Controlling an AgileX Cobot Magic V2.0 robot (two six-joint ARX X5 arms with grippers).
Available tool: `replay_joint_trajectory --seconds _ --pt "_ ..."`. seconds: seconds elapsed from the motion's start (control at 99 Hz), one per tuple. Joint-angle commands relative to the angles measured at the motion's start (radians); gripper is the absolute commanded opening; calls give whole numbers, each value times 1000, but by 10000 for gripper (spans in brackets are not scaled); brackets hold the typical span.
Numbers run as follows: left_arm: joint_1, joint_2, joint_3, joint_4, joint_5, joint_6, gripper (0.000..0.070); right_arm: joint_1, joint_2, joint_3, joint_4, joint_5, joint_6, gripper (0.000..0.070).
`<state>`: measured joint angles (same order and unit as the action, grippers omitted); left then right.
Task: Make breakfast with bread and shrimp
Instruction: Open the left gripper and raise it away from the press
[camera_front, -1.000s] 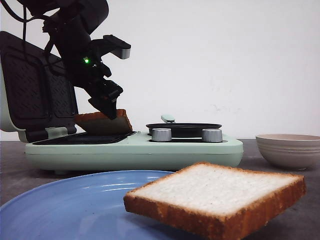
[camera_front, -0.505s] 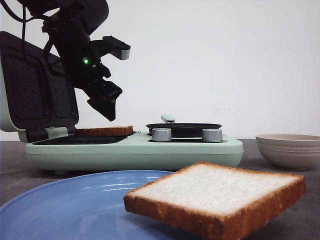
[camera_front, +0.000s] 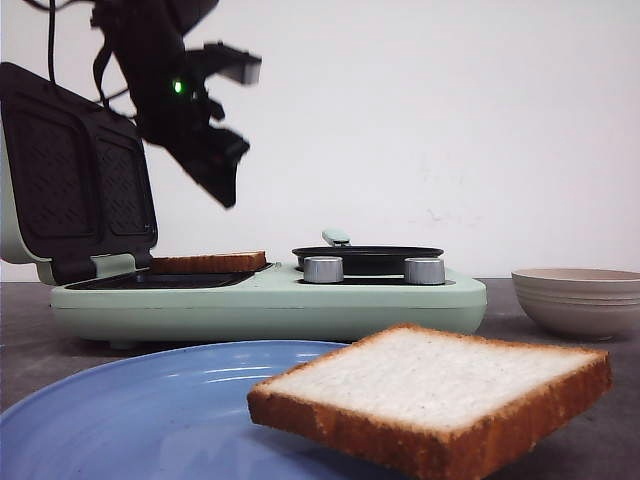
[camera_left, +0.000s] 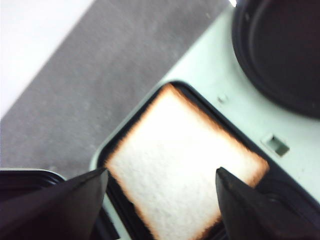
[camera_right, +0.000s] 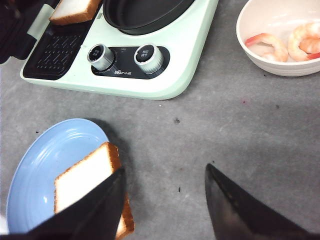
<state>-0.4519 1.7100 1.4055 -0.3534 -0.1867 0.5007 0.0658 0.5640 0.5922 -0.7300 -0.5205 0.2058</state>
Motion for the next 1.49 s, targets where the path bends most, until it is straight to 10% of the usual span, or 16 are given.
replay_joint_trajectory --seconds 0.0,0.556,0.949,1.485 --pt "-6 -23 53 -11 -4 -69 405 4 3 16 4 -1 -13 303" --pt "-2 -282 131 -200 3 -280 405 4 3 16 4 -2 -11 303" --pt "44 -465 119 -290 200 -391 400 4 3 16 3 -3 -1 303" --pt "64 -869 -438 -31 241 -557 393 4 4 16 -1 -8 50 303"
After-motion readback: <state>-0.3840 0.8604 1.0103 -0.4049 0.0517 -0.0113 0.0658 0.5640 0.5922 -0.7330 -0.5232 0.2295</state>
